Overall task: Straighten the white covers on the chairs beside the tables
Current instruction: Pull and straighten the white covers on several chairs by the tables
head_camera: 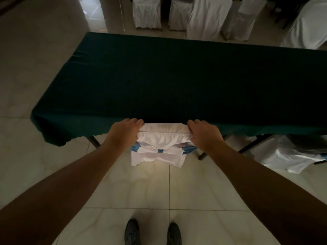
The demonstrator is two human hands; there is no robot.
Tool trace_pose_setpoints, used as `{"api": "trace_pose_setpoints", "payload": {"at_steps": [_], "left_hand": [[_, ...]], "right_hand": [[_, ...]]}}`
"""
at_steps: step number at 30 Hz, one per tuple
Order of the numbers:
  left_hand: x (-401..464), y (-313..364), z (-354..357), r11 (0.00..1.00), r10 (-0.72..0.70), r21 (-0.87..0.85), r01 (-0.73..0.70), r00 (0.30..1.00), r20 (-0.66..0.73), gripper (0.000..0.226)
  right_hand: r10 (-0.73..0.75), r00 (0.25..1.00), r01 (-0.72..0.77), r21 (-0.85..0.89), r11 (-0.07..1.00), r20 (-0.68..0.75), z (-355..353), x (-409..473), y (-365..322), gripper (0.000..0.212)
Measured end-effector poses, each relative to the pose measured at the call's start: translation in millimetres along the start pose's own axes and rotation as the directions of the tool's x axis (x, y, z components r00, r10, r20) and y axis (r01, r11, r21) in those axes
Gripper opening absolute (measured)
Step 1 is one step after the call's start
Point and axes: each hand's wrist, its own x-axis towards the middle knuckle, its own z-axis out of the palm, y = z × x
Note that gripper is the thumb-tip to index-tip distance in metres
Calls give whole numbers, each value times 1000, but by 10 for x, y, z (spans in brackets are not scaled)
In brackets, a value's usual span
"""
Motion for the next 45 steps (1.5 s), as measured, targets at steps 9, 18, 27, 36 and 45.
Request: {"api": "trace_pose_setpoints", "payload": {"at_steps": [9,18,27,36,45], "left_hand": [[-299,-11,-198,980,-176,-105,167,981,-77,70],[-1015,-407,-1044,852,-475,-294,433,876,-88,108],[-2019,-1573,-1545,764,-634,-341,548,736,-238,100],[-3032,-3634,-1700,712,-697,-366,599,665,-269,100],[-3234,-5764,-1649,692,-719,-325,645,659,-221,98]], "right_hand": [[-62,996,69,111,991,-66,-325,-14,-261,74],[-190,958,246,277,929,-213,-995,156,-929,97],[-400,858,497,328,803,-322,-1652,603,-2353,95],[-497,752,634,266,726,-434,-2043,1489,-4636,90],[-508,763,636,327,699,-400,-2289,2629,-6581,91]]}}
